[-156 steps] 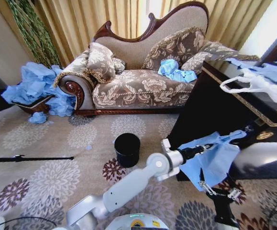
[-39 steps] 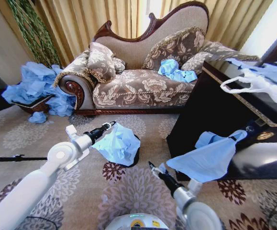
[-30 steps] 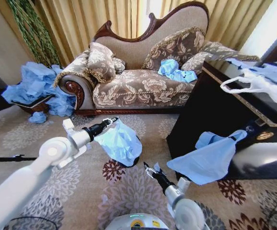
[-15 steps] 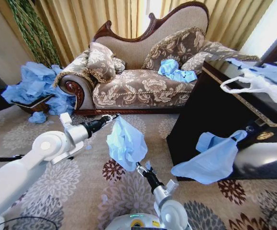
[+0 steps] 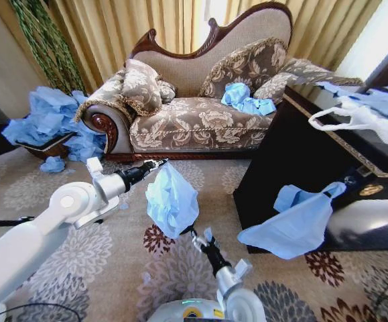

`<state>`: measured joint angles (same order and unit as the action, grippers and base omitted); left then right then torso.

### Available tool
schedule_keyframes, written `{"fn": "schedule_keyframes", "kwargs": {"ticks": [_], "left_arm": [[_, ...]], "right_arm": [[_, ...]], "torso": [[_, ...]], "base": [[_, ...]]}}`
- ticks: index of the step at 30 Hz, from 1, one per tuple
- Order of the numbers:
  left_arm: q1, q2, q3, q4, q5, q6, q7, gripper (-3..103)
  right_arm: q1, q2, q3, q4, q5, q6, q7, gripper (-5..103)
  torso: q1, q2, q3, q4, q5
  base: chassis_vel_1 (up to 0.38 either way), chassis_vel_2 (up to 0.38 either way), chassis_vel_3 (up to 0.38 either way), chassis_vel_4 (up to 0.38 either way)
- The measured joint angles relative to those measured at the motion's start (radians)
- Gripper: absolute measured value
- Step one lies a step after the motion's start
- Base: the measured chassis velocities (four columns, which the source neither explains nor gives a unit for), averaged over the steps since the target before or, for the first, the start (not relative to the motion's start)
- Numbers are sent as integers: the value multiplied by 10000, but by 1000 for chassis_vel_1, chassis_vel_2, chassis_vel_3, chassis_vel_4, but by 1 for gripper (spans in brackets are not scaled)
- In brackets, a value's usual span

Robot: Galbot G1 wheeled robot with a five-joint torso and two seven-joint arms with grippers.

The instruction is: Place a garbage bag over the trash bin.

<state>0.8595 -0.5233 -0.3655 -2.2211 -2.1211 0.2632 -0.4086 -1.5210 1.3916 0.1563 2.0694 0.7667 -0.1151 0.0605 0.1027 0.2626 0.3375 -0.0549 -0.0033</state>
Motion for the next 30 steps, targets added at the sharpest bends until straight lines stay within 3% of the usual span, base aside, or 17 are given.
{"fn": "schedule_keyframes", "kwargs": {"ticks": [7, 10, 13, 23, 26, 28, 30], "left_arm": [[-381, -228, 204, 270, -105, -201, -211, 0], [-717, -297, 299, 485, -219, -280, -274, 0], [-906, -275, 335, 605, -361, -293, -291, 0], [-915, -155, 420, 637, -501, -286, -284, 0], [-970, -140, 453, 695, -507, -271, -262, 0], [-1096, -132, 500, 873, -513, -258, -253, 0], [-1121, -139, 502, 933, -514, -256, -248, 0]], "right_arm": [[-521, -232, -149, -315, -1002, 167, -693, 100], [-484, -64, -431, -1035, -1902, 685, -925, 100], [-222, 3, -585, -1250, -2065, 897, -920, 100], [774, 485, -1143, -1519, -1864, 1012, -554, 100], [1086, 430, -1276, -1719, -1805, 906, -519, 100], [1361, -7, -1327, -2083, -2244, 732, -529, 100], [1457, -280, -1353, -2204, -2614, 713, -576, 100]], "torso": [[0, 0, 0, -8, -1], [0, 0, 0, -4, -2], [0, 0, 0, -4, -29], [0, 0, 0, -2, -37], [0, 0, 0, 0, -15], [0, 0, 1, -4, 50], [0, 0, 2, -12, 69]], "base": [[0, 0, 0, 0], [0, 0, 0, 0], [0, 0, 0, 0], [0, 0, 0, 0], [0, 0, 0, 0], [0, 0, 0, 0], [0, 0, 0, 0]]}}
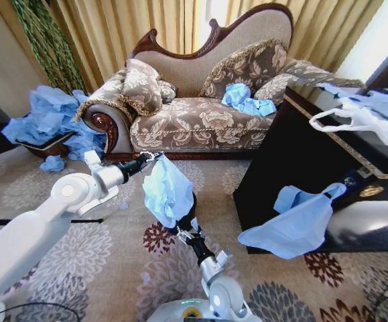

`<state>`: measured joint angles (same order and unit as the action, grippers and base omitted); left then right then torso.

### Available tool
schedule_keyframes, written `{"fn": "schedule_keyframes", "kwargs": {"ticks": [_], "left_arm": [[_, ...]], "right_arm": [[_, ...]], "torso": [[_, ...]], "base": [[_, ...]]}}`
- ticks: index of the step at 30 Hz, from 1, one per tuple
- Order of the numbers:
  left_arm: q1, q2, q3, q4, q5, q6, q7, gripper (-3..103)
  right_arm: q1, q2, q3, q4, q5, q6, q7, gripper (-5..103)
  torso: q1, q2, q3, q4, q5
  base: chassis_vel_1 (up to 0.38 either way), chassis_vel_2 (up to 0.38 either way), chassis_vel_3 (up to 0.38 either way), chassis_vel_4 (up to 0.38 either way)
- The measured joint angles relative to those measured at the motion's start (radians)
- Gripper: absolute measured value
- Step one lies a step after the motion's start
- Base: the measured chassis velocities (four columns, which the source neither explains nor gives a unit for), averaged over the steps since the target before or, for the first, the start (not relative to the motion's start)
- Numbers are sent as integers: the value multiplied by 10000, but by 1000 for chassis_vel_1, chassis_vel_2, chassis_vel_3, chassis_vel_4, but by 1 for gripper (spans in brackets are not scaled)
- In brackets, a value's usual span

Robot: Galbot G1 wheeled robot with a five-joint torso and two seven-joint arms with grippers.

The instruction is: Place a garbage bag over the trash bin.

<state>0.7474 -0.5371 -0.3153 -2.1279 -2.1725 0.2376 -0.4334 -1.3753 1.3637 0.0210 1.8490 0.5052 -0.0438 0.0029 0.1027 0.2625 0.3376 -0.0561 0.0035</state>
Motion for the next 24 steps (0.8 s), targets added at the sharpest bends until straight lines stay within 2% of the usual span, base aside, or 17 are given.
{"fn": "schedule_keyframes", "kwargs": {"ticks": [2, 3, 5, 7, 10, 13, 14, 18, 19, 21, 24], "left_arm": [[-10, -42, -2, 72, 2, 0, 5, 0], [-17, -60, -5, 99, 7, -11, 5, 0], [-50, -72, -14, 103, 12, -40, 2, 0], [-103, -81, 10, 108, 12, -75, -9, 0], [-387, -147, 285, 190, 14, -139, -116, 0], [-1361, -384, 1426, 545, -4, -244, -434, 0], [-1361, -384, 1426, 545, -4, -244, -434, 0], [-3090, -951, 3304, 1061, -7, -346, -797, 0], [-3090, -951, 3304, 1061, -7, -346, -797, 0], [-3934, -1317, 3904, 1302, -8, -385, -949, 0], [-5159, -1925, 4692, 1757, -34, -415, -1073, 0]], "right_arm": [[348, -648, 254, -400, -1139, 308, -243, 100], [518, -1021, 414, -734, -1889, 590, -434, 100], [716, -1420, 616, -966, -2303, 800, -557, 100], [822, -1660, 693, -960, -2147, 753, -550, 100], [899, -1803, 714, -868, -1732, 615, -552, 100], [1022, -1747, 652, -997, -1516, 761, -693, 100], [1022, -1747, 652, -997, -1516, 761, -693, 100], [1155, -1631, 620, -1066, -956, 801, -798, 100], [1155, -1631, 620, -1066, -956, 801, -798, 100], [1195, -1583, 618, -1078, -732, 801, -816, 100], [1232, -1522, 690, -1137, -407, 800, -819, 100]], "torso": [[-1, 0, -2, 5, -41], [1, 0, 1, 9, -47], [1, 0, 0, 8, -46], [0, 0, -1, 8, -61], [0, 0, 0, 9, -62], [0, 0, -1, 10, -63], [0, 0, -1, 10, -63], [1, 0, 0, 10, -66], [1, 0, 0, 10, -66], [1, 0, 0, 3, -67], [1, 0, -1, 6, -67]], "base": [[0, 0, 0, 0], [0, 0, 0, 0], [0, 0, 0, 0], [0, 0, 0, 0], [0, 0, 0, 0], [0, 0, 0, 0], [0, 0, 0, 0], [0, 0, 0, 0], [0, 0, 0, 0], [0, 0, 0, 0], [0, 0, 0, 0]]}}
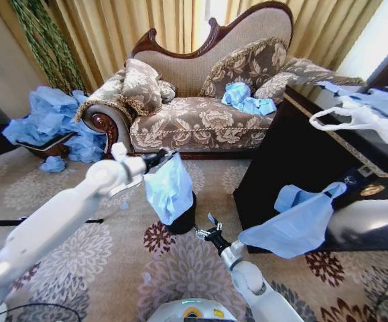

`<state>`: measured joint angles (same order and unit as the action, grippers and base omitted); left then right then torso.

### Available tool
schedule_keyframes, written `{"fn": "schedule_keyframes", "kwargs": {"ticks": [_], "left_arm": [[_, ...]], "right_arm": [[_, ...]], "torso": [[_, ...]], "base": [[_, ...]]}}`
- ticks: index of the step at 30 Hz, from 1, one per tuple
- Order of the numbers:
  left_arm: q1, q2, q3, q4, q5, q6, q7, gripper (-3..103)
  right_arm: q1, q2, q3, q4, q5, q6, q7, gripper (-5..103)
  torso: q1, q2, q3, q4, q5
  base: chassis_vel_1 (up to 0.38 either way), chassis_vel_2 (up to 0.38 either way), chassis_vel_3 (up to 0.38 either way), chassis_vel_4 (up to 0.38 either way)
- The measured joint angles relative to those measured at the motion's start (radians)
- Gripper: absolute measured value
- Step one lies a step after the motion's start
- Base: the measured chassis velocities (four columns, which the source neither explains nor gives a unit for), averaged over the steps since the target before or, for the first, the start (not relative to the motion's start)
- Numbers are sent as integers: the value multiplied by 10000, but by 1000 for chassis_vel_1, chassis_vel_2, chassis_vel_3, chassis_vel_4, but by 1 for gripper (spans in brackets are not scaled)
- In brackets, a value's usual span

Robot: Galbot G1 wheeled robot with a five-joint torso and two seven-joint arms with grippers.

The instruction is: Place a garbage bag over the trash bin.

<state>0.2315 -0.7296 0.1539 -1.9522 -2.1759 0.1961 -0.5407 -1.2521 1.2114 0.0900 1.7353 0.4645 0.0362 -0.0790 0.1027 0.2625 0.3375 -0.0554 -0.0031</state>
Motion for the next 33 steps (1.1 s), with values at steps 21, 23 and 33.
{"fn": "schedule_keyframes", "kwargs": {"ticks": [21, 23, 33], "left_arm": [[-812, -910, 885, 523, 165, -123, -54, 0], [-845, -967, 940, 564, 184, -129, -59, 0], [-1049, -1547, 1281, 860, 322, -275, -413, 0]], "right_arm": [[-460, -309, 894, 1731, 1975, -636, 542, 100], [-542, -304, 894, 1789, 1975, -646, 546, 100], [-544, 366, 34, 2046, 1945, -986, 1724, 100]], "torso": [[-1, 0, -1, 3, -3], [-1, 0, -1, 2, -3], [-1, 0, -1, 3, -3]], "base": [[0, 0, 0, 0], [0, 0, 0, 0], [0, 0, 0, 0]]}}
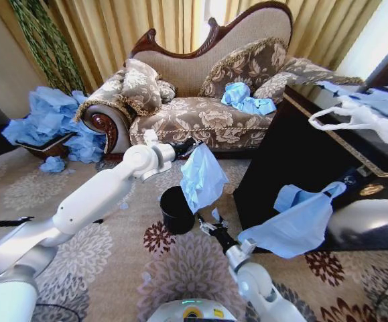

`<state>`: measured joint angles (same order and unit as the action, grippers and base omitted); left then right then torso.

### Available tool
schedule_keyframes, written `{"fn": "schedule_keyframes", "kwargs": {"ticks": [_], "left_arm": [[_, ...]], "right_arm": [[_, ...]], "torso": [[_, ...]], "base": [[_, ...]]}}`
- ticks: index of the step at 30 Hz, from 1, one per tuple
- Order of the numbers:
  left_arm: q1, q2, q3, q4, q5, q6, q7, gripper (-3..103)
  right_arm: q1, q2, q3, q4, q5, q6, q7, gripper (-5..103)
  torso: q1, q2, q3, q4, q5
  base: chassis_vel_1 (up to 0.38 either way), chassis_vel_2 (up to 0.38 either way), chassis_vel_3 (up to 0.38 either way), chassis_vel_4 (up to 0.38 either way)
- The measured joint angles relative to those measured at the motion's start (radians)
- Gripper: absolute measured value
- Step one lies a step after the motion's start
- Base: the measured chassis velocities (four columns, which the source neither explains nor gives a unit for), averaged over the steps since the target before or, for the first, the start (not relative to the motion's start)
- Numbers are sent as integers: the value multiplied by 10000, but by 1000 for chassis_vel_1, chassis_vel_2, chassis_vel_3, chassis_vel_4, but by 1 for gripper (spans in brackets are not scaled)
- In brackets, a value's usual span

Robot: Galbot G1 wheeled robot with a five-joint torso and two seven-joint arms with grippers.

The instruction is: Place a garbage bag over the trash bin.

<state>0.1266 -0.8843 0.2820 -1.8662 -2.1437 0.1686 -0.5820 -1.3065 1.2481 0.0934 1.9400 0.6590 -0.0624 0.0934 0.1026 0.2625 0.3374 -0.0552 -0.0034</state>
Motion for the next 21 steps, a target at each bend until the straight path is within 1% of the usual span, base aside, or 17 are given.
{"fn": "schedule_keyframes", "kwargs": {"ticks": [1, 2, 3, 4, 5, 6, 9, 10, 11, 16, 21], "left_arm": [[0, 0, 0, 0, 0, 0, 0, 0], [0, 0, 3, -2, 0, -6, -16, 0], [-14, 4, 6, -5, 1, -17, -30, 0], [-21, 6, 8, -5, 1, -19, -31, 0], [-38, 10, 9, -5, 0, -29, -33, 0], [-38, 10, 9, -5, 0, -29, -33, 0], [-99, 25, 4, -11, -21, -74, -37, 0], [-99, 25, 4, -11, -21, -74, -37, 0], [-114, 25, 2, -11, -27, -92, -40, 0], [-220, -35, -16, 41, -42, -230, -115, 0], [-313, -94, 8, 152, -45, -307, -147, 0]], "right_arm": [[0, 0, 0, 0, 0, 0, 0, 100], [114, 77, -62, -29, 23, -75, 207, 100], [324, 211, -151, -81, 87, -239, 624, 100], [390, 257, -180, -102, 110, -285, 749, 100], [529, 359, -242, -158, 162, -364, 1000, 103], [529, 359, -242, -158, 162, -364, 1000, 103], [865, 552, -406, -232, 308, -597, 1673, 95], [865, 552, -406, -232, 308, -597, 1673, 95], [922, 600, -440, -227, 363, -652, 1843, 93], [954, 822, -650, -65, 433, -821, 2375, 90], [855, 932, -875, 265, 556, -879, 2621, 90]], "torso": [[0, 0, 0, 0, 0], [0, 0, 0, 1, 0], [0, 0, 0, 1, -3], [0, 0, 1, 1, -2], [0, 0, 0, 1, 0], [0, 0, 0, 1, 0], [1, 0, 1, 0, -1], [1, 0, 1, 0, -1], [0, 0, 0, 0, -1], [0, 0, 1, -3, -1], [1, 0, 1, -1, -1]], "base": [[0, 0, 0, 0], [0, 0, 0, 0], [0, 0, 0, 0], [0, 0, 0, 0], [0, 0, 0, 0], [0, 0, 0, 0], [0, 0, 0, 0], [0, 0, 0, 0], [0, 0, 0, 0], [0, 0, 0, 0], [0, 0, 0, 0]]}}
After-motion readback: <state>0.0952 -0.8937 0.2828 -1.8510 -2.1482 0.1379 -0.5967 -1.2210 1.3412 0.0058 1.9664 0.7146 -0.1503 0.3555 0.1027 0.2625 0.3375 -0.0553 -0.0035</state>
